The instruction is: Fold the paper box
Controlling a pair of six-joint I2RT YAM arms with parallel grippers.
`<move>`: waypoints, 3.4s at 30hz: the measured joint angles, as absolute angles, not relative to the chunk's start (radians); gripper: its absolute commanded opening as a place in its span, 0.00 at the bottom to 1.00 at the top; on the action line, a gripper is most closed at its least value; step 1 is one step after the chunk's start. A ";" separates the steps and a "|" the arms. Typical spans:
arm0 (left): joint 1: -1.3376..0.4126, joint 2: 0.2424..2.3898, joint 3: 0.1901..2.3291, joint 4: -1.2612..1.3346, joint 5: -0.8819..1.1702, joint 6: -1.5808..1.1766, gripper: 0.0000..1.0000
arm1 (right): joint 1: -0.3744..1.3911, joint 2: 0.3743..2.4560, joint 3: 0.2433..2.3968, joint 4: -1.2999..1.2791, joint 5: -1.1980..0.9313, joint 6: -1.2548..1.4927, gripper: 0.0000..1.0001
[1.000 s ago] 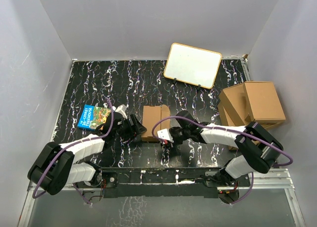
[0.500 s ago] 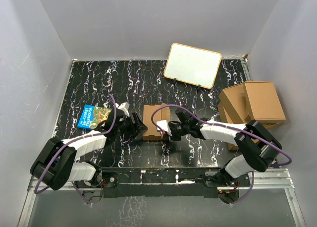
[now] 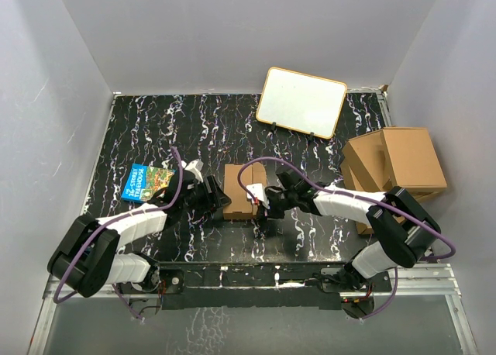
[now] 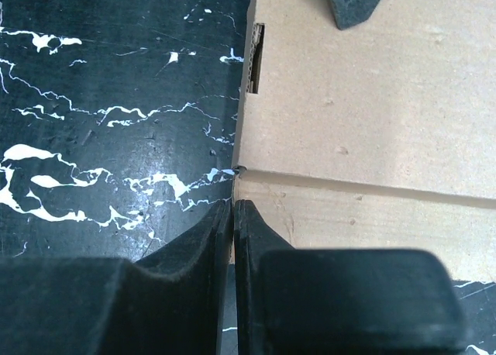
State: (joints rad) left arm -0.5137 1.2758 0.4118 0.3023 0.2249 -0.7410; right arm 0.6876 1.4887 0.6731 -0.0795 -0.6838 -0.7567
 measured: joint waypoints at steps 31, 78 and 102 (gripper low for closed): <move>-0.513 1.318 0.461 0.268 0.247 -0.722 0.58 | 0.680 1.495 0.687 -0.086 -0.684 -0.660 0.08; -0.546 1.338 0.493 0.239 0.210 -0.752 0.57 | 0.607 1.467 0.757 -0.216 -0.768 -0.627 0.37; -0.546 1.348 0.498 0.247 0.220 -0.745 0.56 | 0.651 1.530 0.757 -0.255 -0.750 -0.645 0.08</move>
State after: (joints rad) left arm -0.5457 1.3479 0.4976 0.2466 0.2203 -0.7452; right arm 0.6506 1.5295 0.7567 -0.2550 -0.7498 -0.6445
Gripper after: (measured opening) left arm 0.566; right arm 0.088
